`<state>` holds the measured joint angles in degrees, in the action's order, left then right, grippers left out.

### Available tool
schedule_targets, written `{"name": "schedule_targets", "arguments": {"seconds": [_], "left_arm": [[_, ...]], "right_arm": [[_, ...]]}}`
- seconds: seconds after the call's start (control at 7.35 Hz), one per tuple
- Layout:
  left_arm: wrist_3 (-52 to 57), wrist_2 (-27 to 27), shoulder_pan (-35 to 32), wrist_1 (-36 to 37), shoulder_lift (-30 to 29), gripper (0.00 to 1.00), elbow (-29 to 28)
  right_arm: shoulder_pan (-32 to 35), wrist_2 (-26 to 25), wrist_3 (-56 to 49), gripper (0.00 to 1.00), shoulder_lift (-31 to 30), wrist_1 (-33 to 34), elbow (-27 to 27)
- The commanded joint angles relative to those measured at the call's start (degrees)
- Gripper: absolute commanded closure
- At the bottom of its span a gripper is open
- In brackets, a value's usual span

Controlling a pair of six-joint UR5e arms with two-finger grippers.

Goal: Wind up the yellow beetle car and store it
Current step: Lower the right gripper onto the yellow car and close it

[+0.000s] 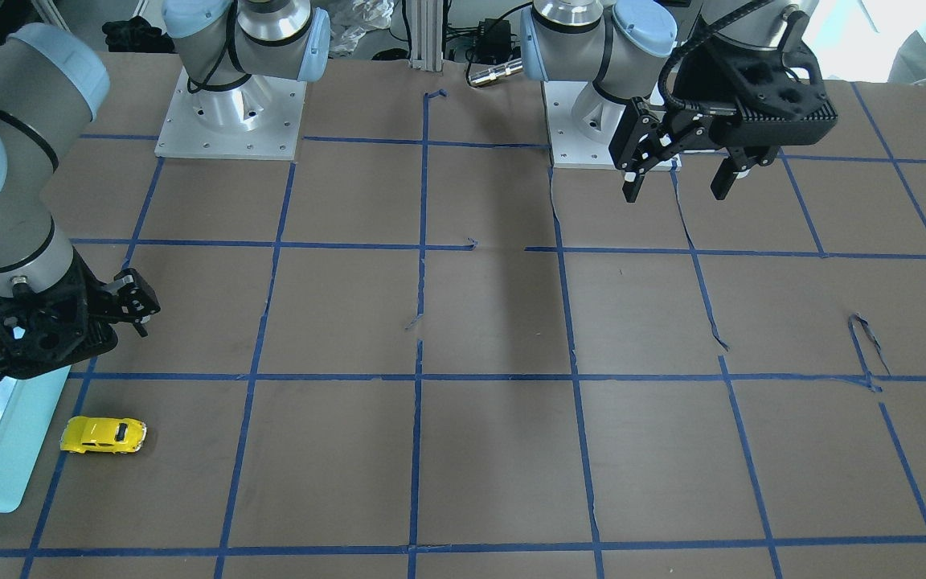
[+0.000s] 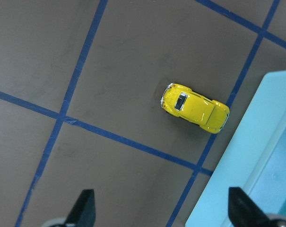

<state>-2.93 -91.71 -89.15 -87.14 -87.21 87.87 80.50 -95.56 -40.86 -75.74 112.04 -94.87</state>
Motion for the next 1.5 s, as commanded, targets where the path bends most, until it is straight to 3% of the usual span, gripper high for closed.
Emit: {"name": "schedule_targets", "arguments": {"seconds": [0.0,0.54,0.95,1.36], "left_arm": [[0.2,-5.22,-0.24,1.95,0.02,0.0,0.02],[-0.06,-4.7,0.38,2.15,-0.07,0.0,0.11],[-0.59,-4.62,0.38,2.58,-0.16,0.0,0.11],[-0.68,-4.62,0.29,2.67,-0.07,0.0,0.11]], "right_arm": [[-3.5,3.87,-20.06,0.0,2.08,6.6,-4.79],[-6.59,4.5,-42.16,0.0,9.81,12.58,-5.33],[-6.85,4.5,-44.39,0.0,13.07,18.8,-5.07],[-6.85,4.5,-44.4,0.04,15.36,20.59,-4.8]]}}
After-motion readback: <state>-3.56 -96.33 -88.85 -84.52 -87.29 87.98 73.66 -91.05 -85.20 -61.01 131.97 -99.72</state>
